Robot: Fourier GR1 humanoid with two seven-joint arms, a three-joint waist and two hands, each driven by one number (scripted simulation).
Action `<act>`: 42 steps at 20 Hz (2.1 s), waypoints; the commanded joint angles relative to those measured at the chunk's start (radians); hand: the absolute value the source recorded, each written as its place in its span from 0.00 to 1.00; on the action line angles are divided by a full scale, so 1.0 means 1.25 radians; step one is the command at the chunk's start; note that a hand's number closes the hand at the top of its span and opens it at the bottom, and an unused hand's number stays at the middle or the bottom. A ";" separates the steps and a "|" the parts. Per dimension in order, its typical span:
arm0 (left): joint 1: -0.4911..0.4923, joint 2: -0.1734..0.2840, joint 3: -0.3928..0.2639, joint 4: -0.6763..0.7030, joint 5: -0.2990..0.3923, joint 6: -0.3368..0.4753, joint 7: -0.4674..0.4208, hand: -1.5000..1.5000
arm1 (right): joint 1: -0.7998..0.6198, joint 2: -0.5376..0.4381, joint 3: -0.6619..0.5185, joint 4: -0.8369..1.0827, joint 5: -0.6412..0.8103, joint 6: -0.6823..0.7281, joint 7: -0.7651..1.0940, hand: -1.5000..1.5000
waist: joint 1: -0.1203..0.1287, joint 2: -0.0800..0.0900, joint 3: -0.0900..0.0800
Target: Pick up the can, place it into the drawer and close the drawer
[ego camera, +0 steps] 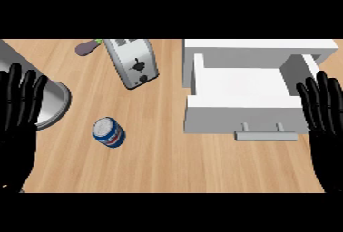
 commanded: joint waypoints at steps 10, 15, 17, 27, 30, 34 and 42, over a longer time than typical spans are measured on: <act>0.208 -0.079 -0.019 -0.058 -0.071 0.153 0.231 0.00 | 0.068 0.021 -0.060 0.034 -0.027 -0.043 0.124 0.00 | 0.002 0.006 0.009; 0.192 -0.066 0.025 -0.125 -0.062 0.152 0.323 0.00 | 0.065 0.018 -0.070 -0.038 -0.036 -0.055 0.192 0.00 | -0.001 0.007 0.008; 0.152 -0.070 0.003 -0.130 -0.092 0.169 0.370 0.00 | 0.052 -0.014 -0.117 0.010 -0.076 -0.018 0.173 0.00 | -0.001 0.007 0.008; 0.101 -0.080 -0.081 -0.016 -0.145 0.242 0.337 0.00 | 0.058 0.014 -0.111 0.012 -0.046 -0.035 0.141 0.00 | -0.003 0.008 0.008; 0.113 -0.080 -0.077 0.080 -0.118 0.230 0.247 0.00 | 0.126 0.018 -0.111 0.007 -0.064 0.007 0.090 0.00 | -0.004 0.008 0.008; 0.162 -0.081 -0.060 0.146 -0.069 0.222 0.173 0.00 | 0.117 -0.004 -0.144 -0.051 -0.098 0.011 0.155 0.00 | -0.003 0.007 0.008; 0.165 -0.081 -0.100 0.248 -0.106 0.277 0.093 0.00 | 0.105 -0.021 -0.193 -0.031 -0.121 0.034 0.138 0.00 | -0.002 0.007 0.008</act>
